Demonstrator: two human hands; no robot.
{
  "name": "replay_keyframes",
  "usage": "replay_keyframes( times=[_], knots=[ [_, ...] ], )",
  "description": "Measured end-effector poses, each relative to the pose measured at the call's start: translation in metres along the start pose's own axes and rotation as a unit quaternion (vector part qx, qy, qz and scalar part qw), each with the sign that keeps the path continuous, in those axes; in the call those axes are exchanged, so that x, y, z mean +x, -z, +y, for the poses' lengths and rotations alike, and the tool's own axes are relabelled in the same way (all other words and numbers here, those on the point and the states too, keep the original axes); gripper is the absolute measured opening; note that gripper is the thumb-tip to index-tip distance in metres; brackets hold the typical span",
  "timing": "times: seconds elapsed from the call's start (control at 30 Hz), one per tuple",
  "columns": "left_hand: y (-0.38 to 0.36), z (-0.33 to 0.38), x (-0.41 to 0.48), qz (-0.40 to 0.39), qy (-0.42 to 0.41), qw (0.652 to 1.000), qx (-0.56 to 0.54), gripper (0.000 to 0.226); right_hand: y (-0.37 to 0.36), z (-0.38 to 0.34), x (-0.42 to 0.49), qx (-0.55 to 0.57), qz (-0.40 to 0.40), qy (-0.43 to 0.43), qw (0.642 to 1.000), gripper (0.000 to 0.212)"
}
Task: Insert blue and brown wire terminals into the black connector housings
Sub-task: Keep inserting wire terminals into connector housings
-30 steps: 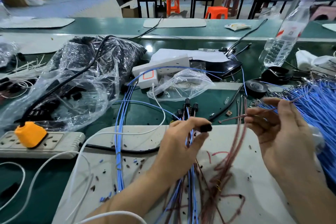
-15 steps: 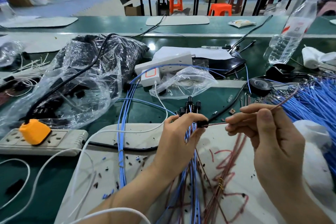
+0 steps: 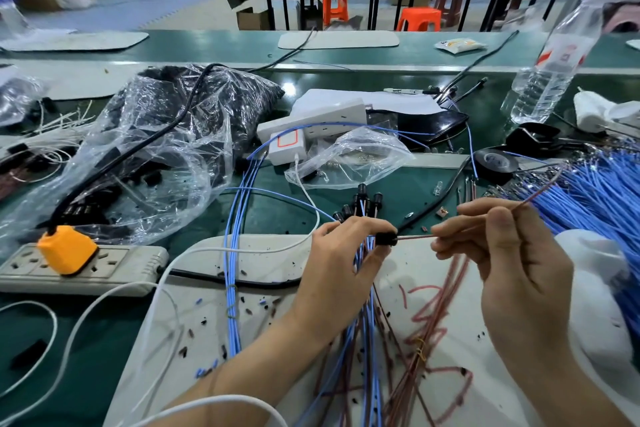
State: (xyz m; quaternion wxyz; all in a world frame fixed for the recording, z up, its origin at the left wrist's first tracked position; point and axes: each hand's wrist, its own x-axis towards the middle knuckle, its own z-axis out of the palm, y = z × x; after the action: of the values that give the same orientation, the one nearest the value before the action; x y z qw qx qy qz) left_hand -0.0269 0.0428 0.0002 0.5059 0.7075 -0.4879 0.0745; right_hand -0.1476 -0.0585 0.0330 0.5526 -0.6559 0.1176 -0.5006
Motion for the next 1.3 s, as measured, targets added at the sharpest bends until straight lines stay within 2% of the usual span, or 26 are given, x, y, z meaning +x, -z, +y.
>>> replay_keyframes(
  times=[0.27,0.5,0.8,1.07,1.2,1.3],
  knots=[
    [0.002,0.000,0.000,-0.023,-0.011,1.000,0.012,0.018,0.000,0.001,0.001,-0.009,-0.022,-0.023,0.999,0.038],
    [0.001,0.001,-0.001,-0.026,-0.023,0.999,0.022,0.024,0.004,0.003,0.002,-0.006,-0.004,-0.033,0.999,0.030],
    [-0.001,0.001,-0.001,-0.028,-0.027,0.999,0.029,0.031,0.004,0.002,0.003,-0.020,0.010,-0.035,0.999,0.029],
    [0.001,0.002,-0.001,-0.026,-0.031,0.999,-0.008,0.027,0.005,0.003,0.003,0.010,0.005,-0.038,0.999,0.030],
    [0.002,0.005,0.000,-0.020,-0.019,0.998,-0.064,0.018,0.002,0.009,0.001,-0.040,-0.047,-0.034,0.998,0.018],
    [0.002,0.004,0.000,-0.023,0.018,0.993,-0.111,0.021,-0.004,0.010,-0.007,-0.101,-0.072,-0.003,0.992,0.021]
  ],
)
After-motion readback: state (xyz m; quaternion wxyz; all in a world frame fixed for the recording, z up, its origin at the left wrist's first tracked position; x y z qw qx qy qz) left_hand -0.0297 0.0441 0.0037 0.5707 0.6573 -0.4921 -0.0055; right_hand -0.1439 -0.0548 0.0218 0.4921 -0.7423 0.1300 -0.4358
